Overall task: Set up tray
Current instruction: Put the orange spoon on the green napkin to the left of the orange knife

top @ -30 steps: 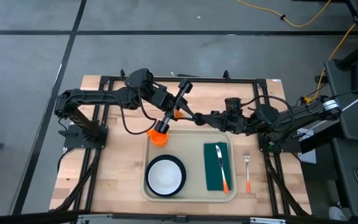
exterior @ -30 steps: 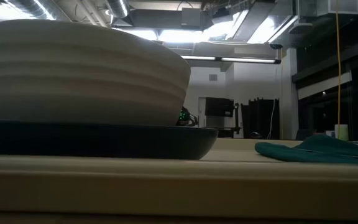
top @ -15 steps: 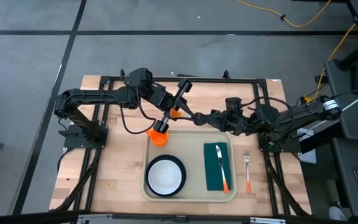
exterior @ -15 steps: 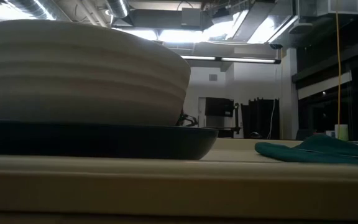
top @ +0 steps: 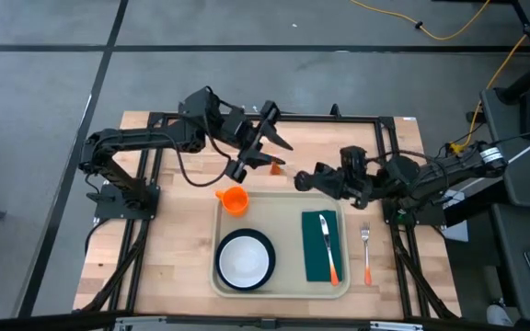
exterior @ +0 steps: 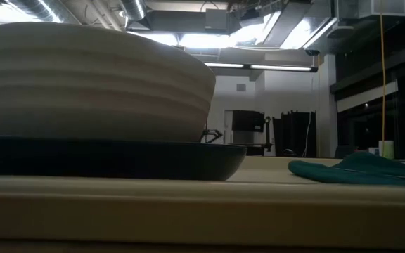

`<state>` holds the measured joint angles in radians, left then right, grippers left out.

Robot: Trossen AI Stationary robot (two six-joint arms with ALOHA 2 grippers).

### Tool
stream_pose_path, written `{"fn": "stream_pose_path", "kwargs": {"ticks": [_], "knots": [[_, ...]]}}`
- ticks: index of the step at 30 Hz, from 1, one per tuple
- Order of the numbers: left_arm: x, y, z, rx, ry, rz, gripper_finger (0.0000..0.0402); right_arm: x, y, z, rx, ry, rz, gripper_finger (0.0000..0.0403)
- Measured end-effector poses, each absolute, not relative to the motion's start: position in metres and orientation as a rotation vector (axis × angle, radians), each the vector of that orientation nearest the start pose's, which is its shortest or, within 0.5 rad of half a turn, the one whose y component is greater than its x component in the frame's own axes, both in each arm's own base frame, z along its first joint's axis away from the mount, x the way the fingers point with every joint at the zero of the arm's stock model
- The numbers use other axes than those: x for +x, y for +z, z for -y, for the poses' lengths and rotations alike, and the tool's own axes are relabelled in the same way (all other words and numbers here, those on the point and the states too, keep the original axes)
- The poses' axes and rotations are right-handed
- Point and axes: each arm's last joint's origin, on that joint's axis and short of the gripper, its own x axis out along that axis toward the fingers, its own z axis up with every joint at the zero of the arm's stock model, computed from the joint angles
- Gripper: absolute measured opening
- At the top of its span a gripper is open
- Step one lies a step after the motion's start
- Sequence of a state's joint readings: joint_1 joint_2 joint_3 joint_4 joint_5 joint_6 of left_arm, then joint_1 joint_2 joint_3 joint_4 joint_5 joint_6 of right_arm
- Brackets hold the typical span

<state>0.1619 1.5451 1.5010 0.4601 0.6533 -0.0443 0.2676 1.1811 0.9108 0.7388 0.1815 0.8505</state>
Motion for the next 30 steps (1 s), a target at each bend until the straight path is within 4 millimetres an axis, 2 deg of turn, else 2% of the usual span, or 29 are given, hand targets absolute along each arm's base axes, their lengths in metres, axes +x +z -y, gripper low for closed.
{"fn": "stream_pose_path", "kwargs": {"ticks": [4, 7, 13, 17, 22, 26, 30], "knots": [[0.335, 0.468, -0.035, 0.126, -0.509, 0.425, 0.0191, 0.248, 0.384, -0.061, 0.941, 0.244, 0.393, 0.0006], [0.323, 0.485, -0.033, 0.145, -0.513, 0.465, 0.0214, 0.248, 0.381, -0.061, 0.94, 0.221, 0.34, 0.0006], [0.277, 0.508, -0.039, 0.117, -0.469, 0.39, 0.0225, 0.241, 0.358, -0.059, 0.992, 0.093, 0.019, 0.0006], [0.248, 0.509, -0.043, 0.064, -0.417, 0.241, 0.0221, 0.227, 0.346, -0.056, 1.021, 0.057, -0.194, 0.0006], [0.224, 0.503, -0.04, 0.042, -0.319, 0.098, 0.0217, 0.208, 0.333, -0.044, 1.025, 0.023, -0.427, 0.0006], [0.221, 0.494, -0.039, 0.027, -0.27, -0.003, 0.0217, 0.2, 0.316, -0.034, 1.018, 0.016, -0.678, 0.0006], [0.223, 0.491, -0.04, 0.011, -0.255, -0.028, 0.0216, 0.194, 0.3, -0.026, 0.958, 0.036, -0.883, 0.0006]]}}
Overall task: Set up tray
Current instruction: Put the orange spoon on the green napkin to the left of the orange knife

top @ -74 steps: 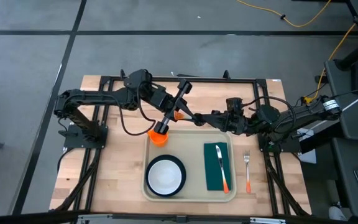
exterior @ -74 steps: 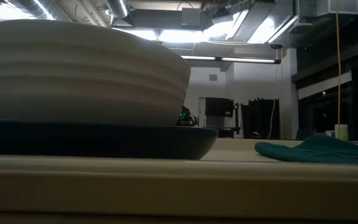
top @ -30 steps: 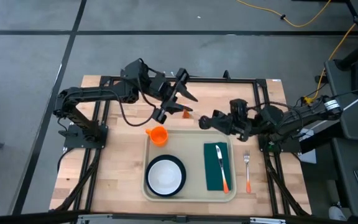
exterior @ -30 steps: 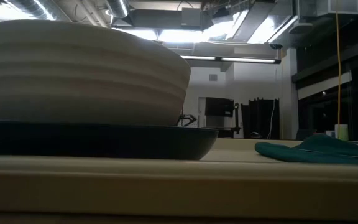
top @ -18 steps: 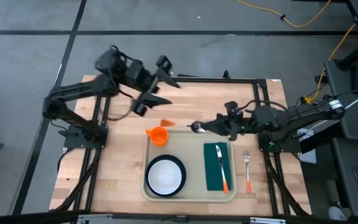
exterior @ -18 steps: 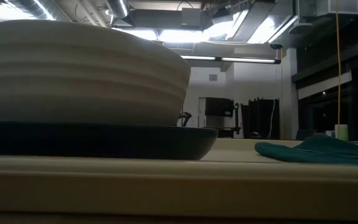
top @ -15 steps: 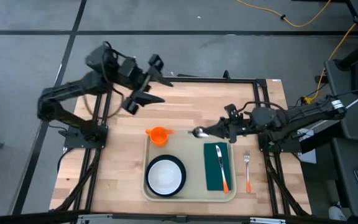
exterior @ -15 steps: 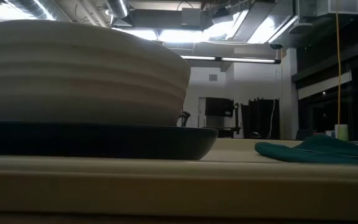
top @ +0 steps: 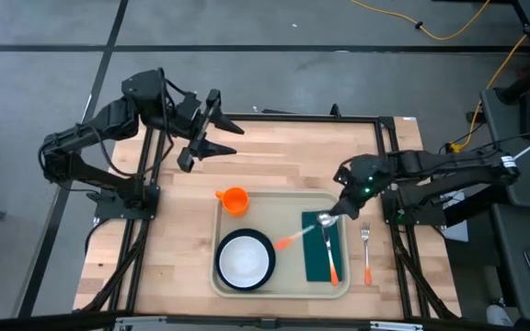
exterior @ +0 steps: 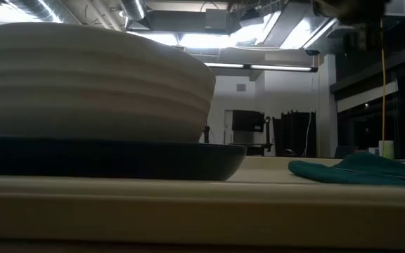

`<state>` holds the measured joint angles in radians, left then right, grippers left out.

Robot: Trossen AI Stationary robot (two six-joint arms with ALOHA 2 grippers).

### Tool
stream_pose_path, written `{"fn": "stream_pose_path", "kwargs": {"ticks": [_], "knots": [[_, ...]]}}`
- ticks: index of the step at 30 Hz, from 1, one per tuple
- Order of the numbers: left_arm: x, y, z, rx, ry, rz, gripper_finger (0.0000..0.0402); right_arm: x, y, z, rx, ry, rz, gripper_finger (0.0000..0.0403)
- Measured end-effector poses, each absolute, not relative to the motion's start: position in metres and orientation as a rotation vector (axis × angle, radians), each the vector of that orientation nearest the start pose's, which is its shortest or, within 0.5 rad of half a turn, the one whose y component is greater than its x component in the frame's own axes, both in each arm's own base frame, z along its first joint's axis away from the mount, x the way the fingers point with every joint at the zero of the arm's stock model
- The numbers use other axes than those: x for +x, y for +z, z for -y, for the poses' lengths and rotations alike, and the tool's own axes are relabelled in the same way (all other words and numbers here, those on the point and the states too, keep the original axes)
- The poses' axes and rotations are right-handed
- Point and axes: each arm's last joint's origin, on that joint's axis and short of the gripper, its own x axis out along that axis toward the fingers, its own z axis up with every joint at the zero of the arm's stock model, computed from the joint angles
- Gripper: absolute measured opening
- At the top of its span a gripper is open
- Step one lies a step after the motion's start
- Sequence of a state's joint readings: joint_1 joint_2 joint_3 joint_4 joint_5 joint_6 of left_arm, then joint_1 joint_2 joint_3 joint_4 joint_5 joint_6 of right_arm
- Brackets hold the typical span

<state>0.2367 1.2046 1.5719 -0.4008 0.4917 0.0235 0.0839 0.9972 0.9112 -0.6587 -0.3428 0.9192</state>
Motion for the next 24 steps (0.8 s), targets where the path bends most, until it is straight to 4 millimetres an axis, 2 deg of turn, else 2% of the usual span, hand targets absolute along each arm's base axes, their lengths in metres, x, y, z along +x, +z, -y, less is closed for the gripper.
{"fn": "stream_pose_path", "kwargs": {"ticks": [9, 15, 24], "knots": [[0.225, 0.489, -0.04, -0.002, -0.254, -0.037, 0.0216, 0.191, 0.278, -0.018, 0.821, 0.072, -1.114, 0.0006], [0.225, 0.489, -0.04, -0.004, -0.251, -0.037, 0.0216, 0.199, 0.261, -0.018, 0.686, 0.125, -1.224, 0.0006], [0.225, 0.488, -0.043, -0.015, -0.179, -0.051, 0.0216, 0.216, 0.236, -0.016, 0.381, 0.208, -1.335, 0.0006]]}}
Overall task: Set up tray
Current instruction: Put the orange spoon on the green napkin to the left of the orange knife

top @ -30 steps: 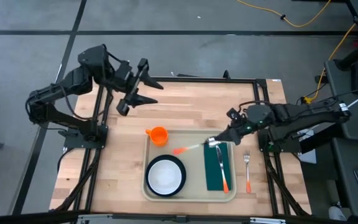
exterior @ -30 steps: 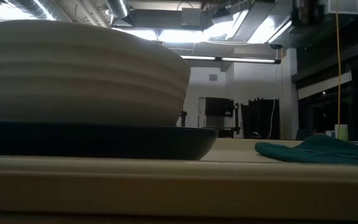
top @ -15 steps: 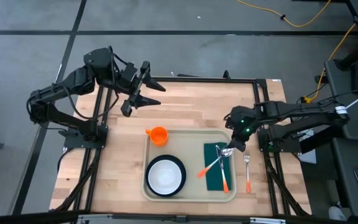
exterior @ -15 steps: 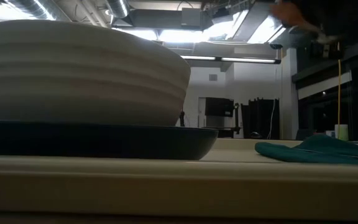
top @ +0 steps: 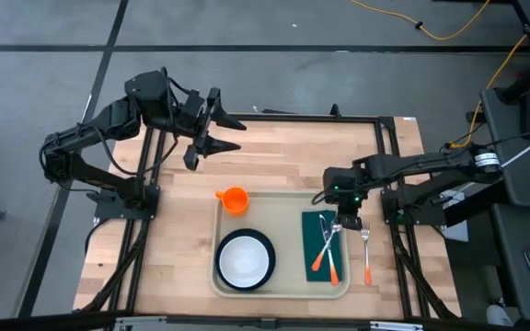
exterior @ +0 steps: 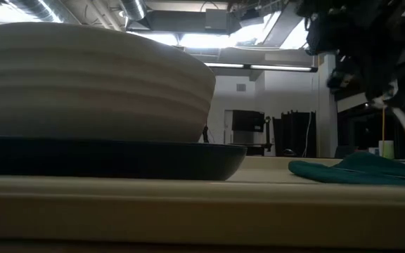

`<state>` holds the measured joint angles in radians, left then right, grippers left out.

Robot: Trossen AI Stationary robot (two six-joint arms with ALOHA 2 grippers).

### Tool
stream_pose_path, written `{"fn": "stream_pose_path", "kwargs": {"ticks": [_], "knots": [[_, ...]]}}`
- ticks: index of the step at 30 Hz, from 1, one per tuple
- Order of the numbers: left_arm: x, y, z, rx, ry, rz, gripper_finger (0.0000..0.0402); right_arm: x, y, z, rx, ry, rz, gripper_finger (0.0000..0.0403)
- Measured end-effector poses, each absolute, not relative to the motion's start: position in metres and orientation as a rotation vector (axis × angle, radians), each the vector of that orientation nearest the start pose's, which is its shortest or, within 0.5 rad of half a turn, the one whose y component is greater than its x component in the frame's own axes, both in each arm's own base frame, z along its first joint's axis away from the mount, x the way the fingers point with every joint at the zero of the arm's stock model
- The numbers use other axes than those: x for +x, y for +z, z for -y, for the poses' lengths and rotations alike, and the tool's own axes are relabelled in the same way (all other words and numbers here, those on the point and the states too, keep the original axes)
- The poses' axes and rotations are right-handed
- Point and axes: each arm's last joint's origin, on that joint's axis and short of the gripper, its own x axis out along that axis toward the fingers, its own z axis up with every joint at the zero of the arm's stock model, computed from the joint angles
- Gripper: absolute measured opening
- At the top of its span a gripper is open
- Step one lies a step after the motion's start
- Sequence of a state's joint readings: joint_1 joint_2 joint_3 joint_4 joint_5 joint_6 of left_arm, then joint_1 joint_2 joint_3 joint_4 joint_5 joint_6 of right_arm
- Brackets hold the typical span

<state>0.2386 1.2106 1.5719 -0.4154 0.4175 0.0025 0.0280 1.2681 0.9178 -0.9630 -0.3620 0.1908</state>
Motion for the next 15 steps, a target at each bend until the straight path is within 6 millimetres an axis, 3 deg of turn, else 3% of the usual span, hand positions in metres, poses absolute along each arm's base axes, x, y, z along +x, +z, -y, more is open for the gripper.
{"fn": "stream_pose_path", "kwargs": {"ticks": [8, 15], "knots": [[0.225, 0.487, -0.044, -0.037, -0.136, -0.068, 0.0216, 0.241, 0.23, -0.014, 0.061, 0.31, -1.305, 0.0006], [0.225, 0.487, -0.044, -0.071, -0.134, -0.07, 0.0216, 0.255, 0.219, -0.016, -0.034, 0.479, -1.263, 0.0006]]}}
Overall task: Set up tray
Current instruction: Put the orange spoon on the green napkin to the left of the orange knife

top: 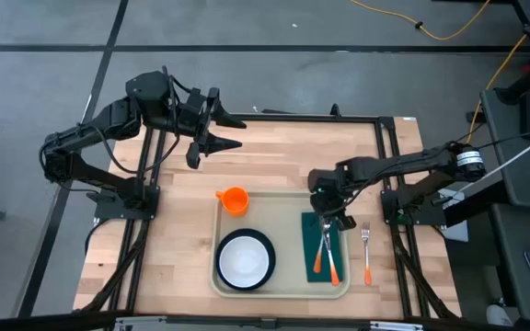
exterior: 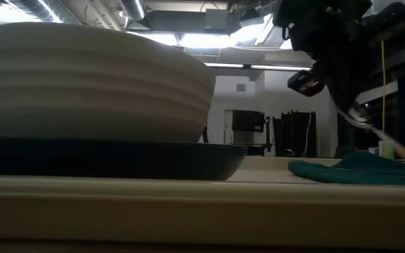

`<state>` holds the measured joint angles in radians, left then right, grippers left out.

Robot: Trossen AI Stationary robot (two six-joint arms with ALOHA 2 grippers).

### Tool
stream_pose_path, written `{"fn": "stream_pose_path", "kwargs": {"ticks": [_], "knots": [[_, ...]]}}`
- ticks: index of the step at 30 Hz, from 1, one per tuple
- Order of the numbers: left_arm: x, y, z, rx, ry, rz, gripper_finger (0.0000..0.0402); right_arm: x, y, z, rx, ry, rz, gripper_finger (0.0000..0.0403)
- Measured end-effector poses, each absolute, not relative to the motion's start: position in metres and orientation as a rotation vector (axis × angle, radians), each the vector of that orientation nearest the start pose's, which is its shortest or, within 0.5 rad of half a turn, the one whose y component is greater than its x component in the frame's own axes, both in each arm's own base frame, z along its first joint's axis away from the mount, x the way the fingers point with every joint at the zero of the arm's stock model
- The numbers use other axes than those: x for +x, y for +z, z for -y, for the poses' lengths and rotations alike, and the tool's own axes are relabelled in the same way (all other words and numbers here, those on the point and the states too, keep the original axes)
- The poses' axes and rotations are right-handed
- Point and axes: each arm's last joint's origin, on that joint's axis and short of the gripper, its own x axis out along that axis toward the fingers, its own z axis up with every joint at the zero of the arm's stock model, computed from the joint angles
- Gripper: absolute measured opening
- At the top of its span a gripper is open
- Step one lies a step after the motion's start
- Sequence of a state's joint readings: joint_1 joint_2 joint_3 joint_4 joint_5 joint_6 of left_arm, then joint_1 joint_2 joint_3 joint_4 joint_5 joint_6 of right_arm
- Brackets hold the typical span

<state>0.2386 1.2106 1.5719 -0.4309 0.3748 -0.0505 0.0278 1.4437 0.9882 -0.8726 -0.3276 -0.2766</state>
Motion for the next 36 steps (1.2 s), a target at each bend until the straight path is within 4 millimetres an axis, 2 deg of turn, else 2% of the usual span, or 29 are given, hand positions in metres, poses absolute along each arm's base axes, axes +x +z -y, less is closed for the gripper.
{"fn": "stream_pose_path", "kwargs": {"ticks": [5, 10, 15, 21, 26, 36], "knots": [[0.225, 0.487, -0.044, -0.079, -0.134, -0.07, 0.0216, 0.255, 0.217, -0.018, -0.072, 0.595, -1.247, 0.0006], [0.225, 0.487, -0.044, -0.079, -0.135, -0.07, 0.0216, 0.255, 0.217, -0.019, -0.089, 0.638, -1.231, 0.0006], [0.225, 0.487, -0.044, -0.078, -0.118, -0.07, 0.0216, 0.256, 0.218, -0.021, -0.038, 0.717, -1.18, 0.0006], [0.226, 0.487, -0.045, -0.062, -0.112, -0.069, 0.0216, 0.266, 0.211, -0.022, 0.007, 0.679, -1.171, 0.0006], [0.226, 0.486, -0.045, -0.063, -0.083, -0.076, 0.0216, 0.276, 0.198, -0.022, 0.075, 0.637, -1.212, 0.0006], [0.226, 0.484, -0.045, -0.065, -0.077, -0.092, 0.0216, 0.284, 0.18, -0.022, 0.069, 0.657, -1.256, 0.0006]]}}
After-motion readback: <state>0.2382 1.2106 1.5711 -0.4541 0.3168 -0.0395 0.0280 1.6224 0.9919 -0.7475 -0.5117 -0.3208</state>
